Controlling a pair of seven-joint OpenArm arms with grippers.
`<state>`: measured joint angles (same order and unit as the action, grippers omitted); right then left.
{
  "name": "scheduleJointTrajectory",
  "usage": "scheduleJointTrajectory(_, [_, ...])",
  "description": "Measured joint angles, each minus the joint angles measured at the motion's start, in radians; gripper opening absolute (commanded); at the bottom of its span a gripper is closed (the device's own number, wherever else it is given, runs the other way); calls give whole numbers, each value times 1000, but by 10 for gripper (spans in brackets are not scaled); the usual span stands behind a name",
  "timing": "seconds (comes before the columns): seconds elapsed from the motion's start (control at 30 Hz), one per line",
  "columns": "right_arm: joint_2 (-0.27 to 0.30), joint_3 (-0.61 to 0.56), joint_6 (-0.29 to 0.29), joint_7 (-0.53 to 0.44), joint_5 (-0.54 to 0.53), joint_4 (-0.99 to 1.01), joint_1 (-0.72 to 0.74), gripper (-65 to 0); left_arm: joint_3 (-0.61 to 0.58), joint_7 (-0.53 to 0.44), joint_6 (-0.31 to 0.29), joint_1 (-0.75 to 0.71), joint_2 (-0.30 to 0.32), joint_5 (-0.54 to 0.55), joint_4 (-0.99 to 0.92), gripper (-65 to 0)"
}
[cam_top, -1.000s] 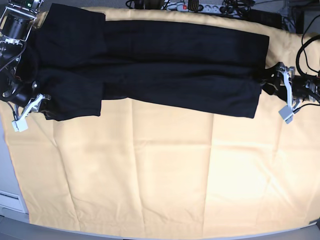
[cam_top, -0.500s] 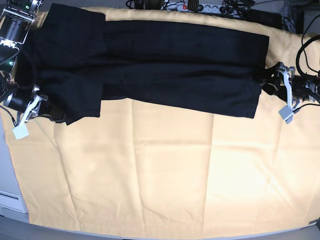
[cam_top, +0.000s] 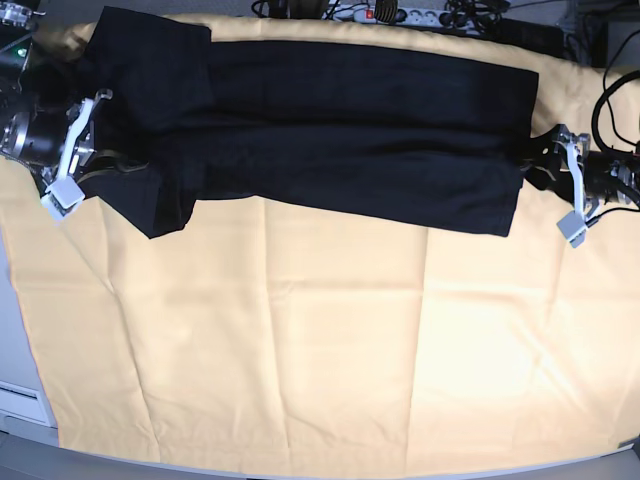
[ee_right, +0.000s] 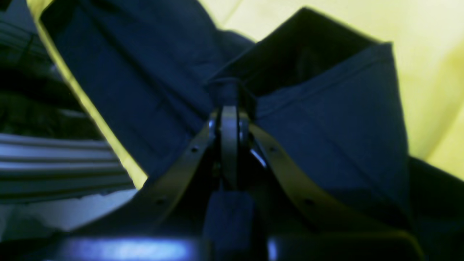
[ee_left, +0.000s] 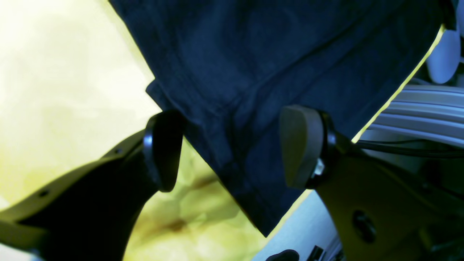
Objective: Fold the T-shirt properly
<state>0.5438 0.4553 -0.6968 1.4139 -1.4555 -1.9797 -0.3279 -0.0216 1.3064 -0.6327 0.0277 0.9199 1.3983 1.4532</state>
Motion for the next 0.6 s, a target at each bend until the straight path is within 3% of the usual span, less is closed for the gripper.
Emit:
scheduleJointTrajectory(0.33, [19, 99, 0, 0, -3, -148, -227, -650, 0, -1, 0, 0, 0, 0, 0, -216])
scheduleJointTrajectory(0.6, [19, 132, 0, -3, -4, -190, -324, -650, 0, -1, 0, 0, 0, 0, 0, -216])
